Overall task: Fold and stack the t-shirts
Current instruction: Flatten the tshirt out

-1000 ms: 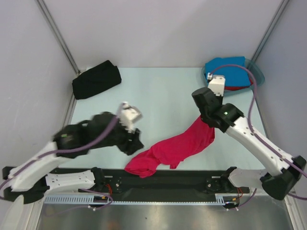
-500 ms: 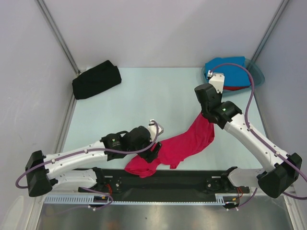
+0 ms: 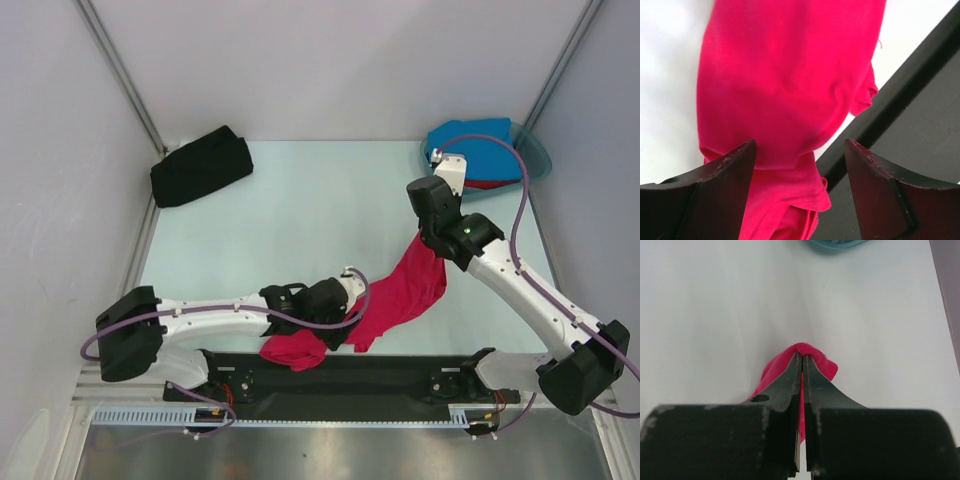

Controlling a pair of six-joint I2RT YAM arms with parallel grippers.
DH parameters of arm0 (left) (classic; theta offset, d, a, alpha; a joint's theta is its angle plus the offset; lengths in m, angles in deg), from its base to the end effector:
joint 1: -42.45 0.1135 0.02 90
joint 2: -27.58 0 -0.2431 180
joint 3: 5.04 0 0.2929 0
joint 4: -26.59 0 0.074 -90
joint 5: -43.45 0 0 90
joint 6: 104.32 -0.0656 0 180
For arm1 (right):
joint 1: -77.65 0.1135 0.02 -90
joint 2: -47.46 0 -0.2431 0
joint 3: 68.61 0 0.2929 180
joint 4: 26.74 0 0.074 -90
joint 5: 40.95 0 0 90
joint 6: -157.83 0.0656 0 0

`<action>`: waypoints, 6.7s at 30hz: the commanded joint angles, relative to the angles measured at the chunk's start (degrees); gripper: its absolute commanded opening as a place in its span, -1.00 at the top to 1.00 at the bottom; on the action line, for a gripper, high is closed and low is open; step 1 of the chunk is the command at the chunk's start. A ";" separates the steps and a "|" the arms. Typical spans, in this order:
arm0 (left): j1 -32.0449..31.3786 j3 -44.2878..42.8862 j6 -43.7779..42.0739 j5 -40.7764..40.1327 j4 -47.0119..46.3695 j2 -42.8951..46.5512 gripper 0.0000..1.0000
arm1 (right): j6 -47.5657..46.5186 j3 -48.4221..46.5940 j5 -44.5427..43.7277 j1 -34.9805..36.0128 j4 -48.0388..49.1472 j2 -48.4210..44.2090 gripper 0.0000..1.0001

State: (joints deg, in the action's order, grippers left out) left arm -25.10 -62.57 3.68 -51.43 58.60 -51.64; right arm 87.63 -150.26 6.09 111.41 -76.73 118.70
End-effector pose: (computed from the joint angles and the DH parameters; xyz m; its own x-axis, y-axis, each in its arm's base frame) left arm 0.1309 -0.3021 0.1317 -0.5713 0.5764 -0.5842 0.7624 0.6363 -0.1177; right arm 0.2942 0.1428 0.3189 -0.4882 -0.0282 -0.8723 0.2076 0.9670 -0.1475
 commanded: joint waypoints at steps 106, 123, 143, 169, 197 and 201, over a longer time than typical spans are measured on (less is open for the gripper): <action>46.19 -39.73 0.54 -40.48 11.64 -27.23 -0.77 | -6.26 -13.86 3.66 -16.27 17.96 29.86 -0.21; 35.21 -9.13 8.01 -19.81 3.28 -6.90 -0.91 | 2.00 10.40 18.00 -10.21 8.64 7.60 -0.21; 30.46 -3.32 14.00 -19.19 5.75 -8.23 -0.88 | 9.04 18.58 26.34 -8.36 11.97 6.71 -0.21; 30.46 -8.95 11.18 -20.34 5.65 -11.66 -0.89 | 7.89 13.14 42.08 -12.40 29.21 25.08 0.52; 30.63 -12.38 9.25 -20.60 5.04 -12.80 -0.89 | -2.56 -34.56 37.51 -15.39 21.75 47.64 1.00; 30.72 -13.00 9.33 -20.16 5.13 -12.54 -0.89 | -2.92 -51.60 37.34 -16.53 18.67 64.14 1.00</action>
State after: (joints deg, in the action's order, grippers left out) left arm 5.45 -73.19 13.91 -71.39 64.85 -64.34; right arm 86.60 -192.24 44.82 95.83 -53.65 173.25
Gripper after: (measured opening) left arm 0.945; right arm 0.009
